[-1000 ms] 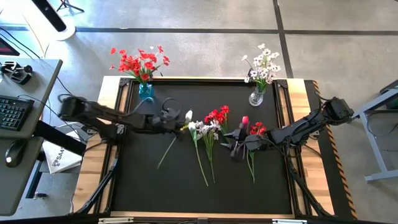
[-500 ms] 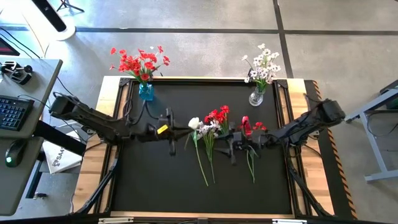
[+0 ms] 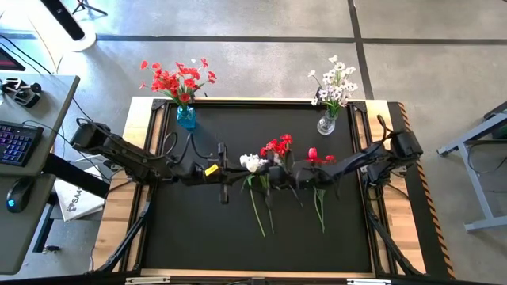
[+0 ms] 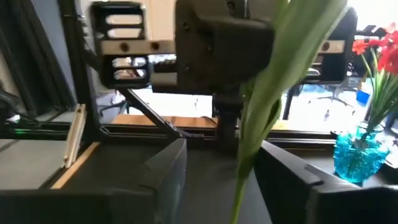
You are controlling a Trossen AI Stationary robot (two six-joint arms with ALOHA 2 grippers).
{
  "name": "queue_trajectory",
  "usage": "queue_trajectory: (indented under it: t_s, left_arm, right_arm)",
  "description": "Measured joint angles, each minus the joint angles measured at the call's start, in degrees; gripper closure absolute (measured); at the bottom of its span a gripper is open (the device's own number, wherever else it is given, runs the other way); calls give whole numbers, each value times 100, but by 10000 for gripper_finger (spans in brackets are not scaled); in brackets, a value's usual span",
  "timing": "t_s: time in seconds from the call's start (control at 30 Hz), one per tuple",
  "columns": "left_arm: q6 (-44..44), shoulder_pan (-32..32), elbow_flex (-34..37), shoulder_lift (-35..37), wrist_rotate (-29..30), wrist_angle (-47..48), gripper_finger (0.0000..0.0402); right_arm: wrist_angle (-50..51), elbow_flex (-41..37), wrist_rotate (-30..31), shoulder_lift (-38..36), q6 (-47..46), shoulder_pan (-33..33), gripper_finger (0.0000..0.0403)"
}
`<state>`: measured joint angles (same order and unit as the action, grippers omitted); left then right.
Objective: Sort flowers into vase by color
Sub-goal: Put the white tulip into the transparent vase
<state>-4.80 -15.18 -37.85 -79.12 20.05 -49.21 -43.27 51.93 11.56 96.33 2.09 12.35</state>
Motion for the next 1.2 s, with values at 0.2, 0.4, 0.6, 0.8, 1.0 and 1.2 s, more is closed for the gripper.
queue_trajectory:
  t_s: [0.2, 0.4, 0.6, 0.8, 1.0, 1.2]
  left_arm:
    - [2, 0, 0, 9, -3, 29, 396]
    - [-11, -1, -2, 154, 236, 739, 349]
    - [22, 0, 0, 605, 1597, 2707, 274]
    - [661, -80, 4, 944, 2286, 3966, 246]
    - [908, -129, 27, 942, 2277, 4417, 245]
    - [909, -129, 76, 916, 2273, 4330, 245]
  right_arm:
    - [568, 353, 21, -2, -60, -12, 323]
    - [1163, 348, 308, -242, -533, -35, 391]
    - [2622, 348, 1434, -742, -874, 59, 398]
    - [4675, 348, 3558, -1708, -1168, 441, 399]
    - [7827, 349, 5697, -2813, -3239, 729, 399]
    - [9250, 342, 6584, -3679, -4390, 710, 399]
